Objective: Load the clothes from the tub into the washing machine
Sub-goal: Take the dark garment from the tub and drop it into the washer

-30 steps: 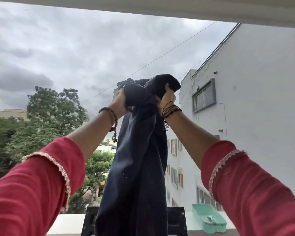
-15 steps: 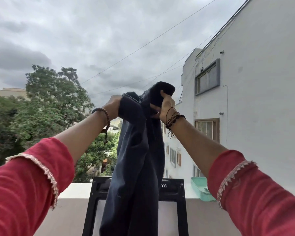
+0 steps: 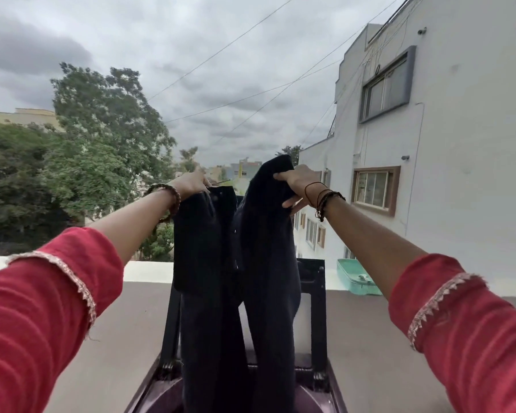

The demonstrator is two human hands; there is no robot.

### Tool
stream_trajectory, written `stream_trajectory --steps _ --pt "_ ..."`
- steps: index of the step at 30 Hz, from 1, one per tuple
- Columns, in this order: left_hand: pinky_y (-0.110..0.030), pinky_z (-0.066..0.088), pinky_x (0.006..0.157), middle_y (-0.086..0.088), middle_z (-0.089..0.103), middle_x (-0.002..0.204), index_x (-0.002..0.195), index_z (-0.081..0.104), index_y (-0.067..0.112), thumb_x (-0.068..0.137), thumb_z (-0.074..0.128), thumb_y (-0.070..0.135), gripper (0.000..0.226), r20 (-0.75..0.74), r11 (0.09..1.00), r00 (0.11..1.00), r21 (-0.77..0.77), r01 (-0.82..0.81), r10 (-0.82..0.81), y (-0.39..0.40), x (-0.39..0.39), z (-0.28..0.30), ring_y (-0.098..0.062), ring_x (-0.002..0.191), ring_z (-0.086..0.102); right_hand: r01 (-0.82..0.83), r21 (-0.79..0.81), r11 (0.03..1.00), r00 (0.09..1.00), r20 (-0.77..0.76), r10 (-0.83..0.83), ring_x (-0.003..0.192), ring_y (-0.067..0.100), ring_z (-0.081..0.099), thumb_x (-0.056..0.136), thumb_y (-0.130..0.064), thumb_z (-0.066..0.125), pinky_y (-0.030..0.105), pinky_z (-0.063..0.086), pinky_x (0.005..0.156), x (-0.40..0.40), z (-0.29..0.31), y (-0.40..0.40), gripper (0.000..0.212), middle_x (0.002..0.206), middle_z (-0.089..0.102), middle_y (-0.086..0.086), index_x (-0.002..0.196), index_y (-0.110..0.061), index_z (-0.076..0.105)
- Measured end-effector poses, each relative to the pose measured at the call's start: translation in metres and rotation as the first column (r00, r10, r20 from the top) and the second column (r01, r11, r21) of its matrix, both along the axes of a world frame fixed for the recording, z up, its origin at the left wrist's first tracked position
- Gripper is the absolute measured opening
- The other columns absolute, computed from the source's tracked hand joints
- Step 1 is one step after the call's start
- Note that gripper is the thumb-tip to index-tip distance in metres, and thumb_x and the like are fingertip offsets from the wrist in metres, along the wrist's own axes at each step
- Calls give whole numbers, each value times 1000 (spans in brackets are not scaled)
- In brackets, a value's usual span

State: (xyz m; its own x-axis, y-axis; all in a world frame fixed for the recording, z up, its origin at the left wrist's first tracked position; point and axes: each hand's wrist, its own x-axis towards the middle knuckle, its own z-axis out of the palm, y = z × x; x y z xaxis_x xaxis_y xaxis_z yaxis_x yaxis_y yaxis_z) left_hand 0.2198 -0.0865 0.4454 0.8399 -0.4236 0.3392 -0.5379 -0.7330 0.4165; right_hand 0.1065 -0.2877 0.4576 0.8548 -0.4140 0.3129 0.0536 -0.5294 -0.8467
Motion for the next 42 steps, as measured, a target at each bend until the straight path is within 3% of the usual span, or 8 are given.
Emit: stream_trajectory --steps 5,9,15,20,25,33,37,42 --pt "-23 42 69 -19 69 103 106 68 -1 81 70 21 33 -55 997 996 8 76 -75 3 4 -35 -21 84 58 66 -383 922 992 -73 -102 62 27 67 82 -34 64 41 60 60 2 -19 -6 29 70 62 9 73 -7 56" --pt "-26 40 71 -14 67 90 100 70 2 81 70 30 34 -127 996 991 81 42 -31 4 13 -76 -18 81 55 18 -516 856 972 -190 -135 35 16 57 81 -35 66 24 50 47 3 -46 -9 39 50 56 6 58 -12 45" --pt "-25 43 84 -9 69 109 108 69 8 81 70 31 36 -222 965 975 250 82 -25 -6 10 -143 -23 105 61 -225 -569 791 870 -483 -101 52 27 54 72 -22 75 33 52 55 9 -94 -19 36 53 50 10 56 -6 47" --pt "-19 40 64 0 71 97 107 70 19 81 68 38 32 -256 952 967 290 98 -22 -11 -6 -191 -16 81 63 -376 -595 710 774 -623 -113 46 20 44 75 -21 74 27 43 47 5 -136 -20 36 53 44 6 56 -10 47" --pt "-25 43 80 2 69 110 108 68 30 80 66 43 31 -57 895 997 446 -23 55 -21 -23 -249 -18 107 61 -427 -632 647 742 -654 -150 47 17 47 75 -31 72 27 45 58 0 -191 -8 28 35 47 -2 66 -9 57" --pt "-30 38 100 -11 54 133 129 53 15 85 46 3 46 -388 951 918 305 48 78 -8 -38 -393 -26 125 49 -362 -569 738 745 -652 -137 87 31 63 80 -20 64 30 47 71 0 -305 10 21 99 66 15 89 -1 63" --pt "-28 24 113 -9 23 155 150 14 19 86 58 19 77 -728 825 683 418 380 54 6 -69 -461 -22 141 27 -463 -188 866 469 -881 59 92 35 69 84 -4 54 38 56 68 -12 -383 20 27 88 66 20 108 6 62" --pt "-16 46 68 -6 67 92 104 65 9 88 52 14 21 -716 938 697 271 218 45 -2 -80 -479 -25 101 64 -395 -77 915 481 -866 135 72 31 67 85 -10 49 41 57 68 -25 -427 24 21 88 69 19 93 2 65"
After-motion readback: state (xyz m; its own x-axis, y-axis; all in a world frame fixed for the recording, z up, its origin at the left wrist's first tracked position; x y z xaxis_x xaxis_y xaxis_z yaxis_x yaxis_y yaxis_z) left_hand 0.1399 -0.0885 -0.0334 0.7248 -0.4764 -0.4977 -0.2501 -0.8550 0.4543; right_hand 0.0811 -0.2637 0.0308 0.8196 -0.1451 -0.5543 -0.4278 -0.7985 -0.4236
